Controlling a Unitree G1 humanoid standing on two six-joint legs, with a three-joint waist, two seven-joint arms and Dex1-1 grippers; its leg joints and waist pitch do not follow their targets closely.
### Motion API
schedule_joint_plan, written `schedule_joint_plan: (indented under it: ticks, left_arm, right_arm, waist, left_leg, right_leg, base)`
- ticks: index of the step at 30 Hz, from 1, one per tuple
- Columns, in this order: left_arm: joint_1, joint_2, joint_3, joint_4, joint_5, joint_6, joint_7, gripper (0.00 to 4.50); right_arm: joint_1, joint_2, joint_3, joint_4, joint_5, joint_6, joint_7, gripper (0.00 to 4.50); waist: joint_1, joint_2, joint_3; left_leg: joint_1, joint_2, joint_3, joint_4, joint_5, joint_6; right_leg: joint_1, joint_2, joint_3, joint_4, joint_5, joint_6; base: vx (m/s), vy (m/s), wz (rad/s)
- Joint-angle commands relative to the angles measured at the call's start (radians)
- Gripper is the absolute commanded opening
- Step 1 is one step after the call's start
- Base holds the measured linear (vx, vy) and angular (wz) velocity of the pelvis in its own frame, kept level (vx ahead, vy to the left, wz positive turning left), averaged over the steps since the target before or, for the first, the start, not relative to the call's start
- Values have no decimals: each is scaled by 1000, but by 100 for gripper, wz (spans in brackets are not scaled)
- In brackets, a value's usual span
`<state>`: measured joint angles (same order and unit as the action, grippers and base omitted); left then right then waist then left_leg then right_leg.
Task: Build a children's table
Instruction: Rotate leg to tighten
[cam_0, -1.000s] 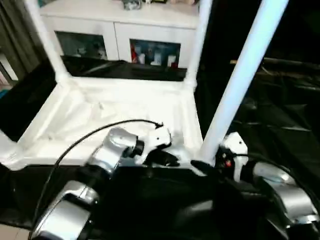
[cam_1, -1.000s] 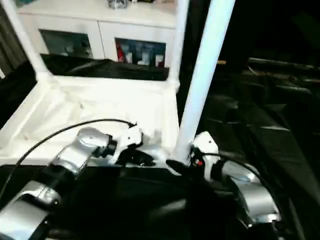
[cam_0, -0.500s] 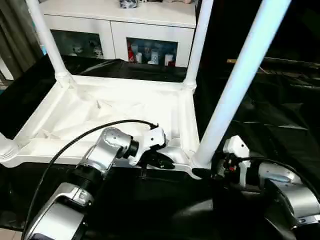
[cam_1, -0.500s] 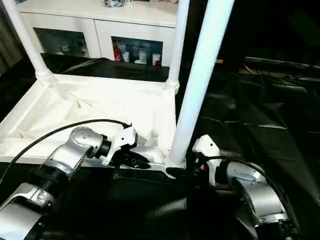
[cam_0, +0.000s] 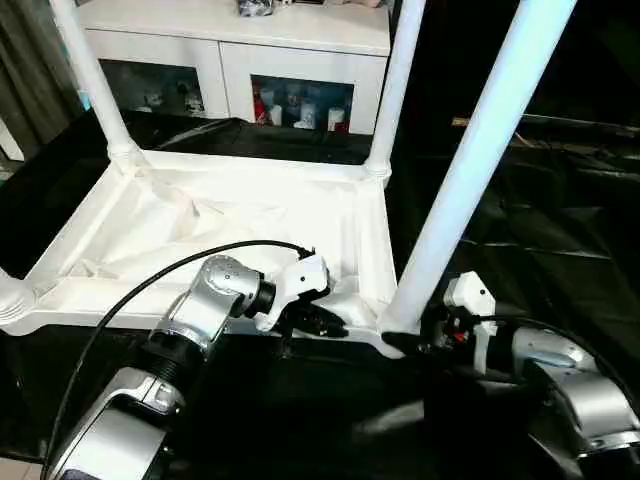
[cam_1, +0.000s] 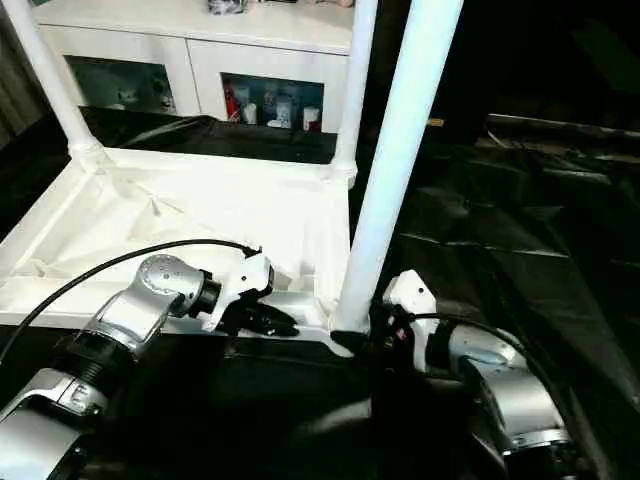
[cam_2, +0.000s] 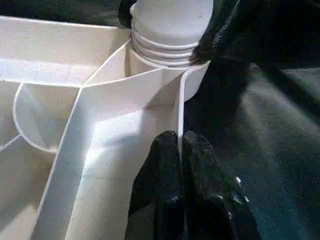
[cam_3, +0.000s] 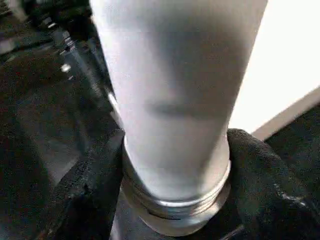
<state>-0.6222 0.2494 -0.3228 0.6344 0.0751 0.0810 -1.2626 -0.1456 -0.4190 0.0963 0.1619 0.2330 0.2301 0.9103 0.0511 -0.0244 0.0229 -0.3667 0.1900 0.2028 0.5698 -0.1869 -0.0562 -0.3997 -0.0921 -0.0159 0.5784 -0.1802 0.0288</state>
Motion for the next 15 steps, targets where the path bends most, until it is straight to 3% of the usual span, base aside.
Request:
schedule_joint_plan:
  ticks: [1, 2, 5, 8, 10, 15]
  left_arm:
    - [5, -84, 6, 84, 22, 14, 185, 0]
    - [5, -84, 6, 84, 22, 14, 185, 0]
    - [-9, -144, 15, 117, 38, 55, 304, 0]
    - [-14, -164, 18, 125, 43, 66, 342, 0]
    - [-29, -214, 12, 141, 58, 87, 412, 0]
    - [-46, -256, 0, 152, 65, 99, 434, 0]
  right_arm:
    - [-26, 71, -36, 72, -53, 27, -203, 270]
    - [-26, 71, -36, 72, -53, 27, -203, 270]
    - [-43, 160, -71, 86, -52, 70, -347, 270]
    - [-46, 184, -74, 88, -53, 78, -379, 270]
    - [-47, 241, -50, 81, -83, 85, -449, 270]
    - [-45, 279, -5, 68, -108, 79, -466, 270]
  waist:
    - [2, -18, -34]
    - [-2, -17, -33]
    - [-8, -21, -33]
    - [-7, -22, -33]
    - [-9, -23, -33]
    - [-9, -22, -34]
  left_leg:
    - [9, 38, -18, -70, -277, 46]
    - [13, 37, -18, -71, -299, 26]
    - [11, 35, -25, -76, -322, 1]
    - [12, 33, -24, -74, -336, 13]
    - [9, 35, -23, -75, -329, 13]
    - [8, 33, -25, -77, -337, 14]
  right_leg:
    - [29, -43, 17, -72, -314, -200]
    - [23, -40, 17, -76, -353, -188]
    - [22, -43, 16, -82, -413, -157]
    - [21, -42, 17, -87, -423, -144]
    - [18, -42, 19, -87, -416, -138]
    - [19, -42, 18, -89, -417, -127]
  base:
    - [0, 0, 0]
    - [0, 0, 0]
    - [0, 0, 0]
    - [0, 0, 0]
    - [0, 0, 0]
    - [0, 0, 0]
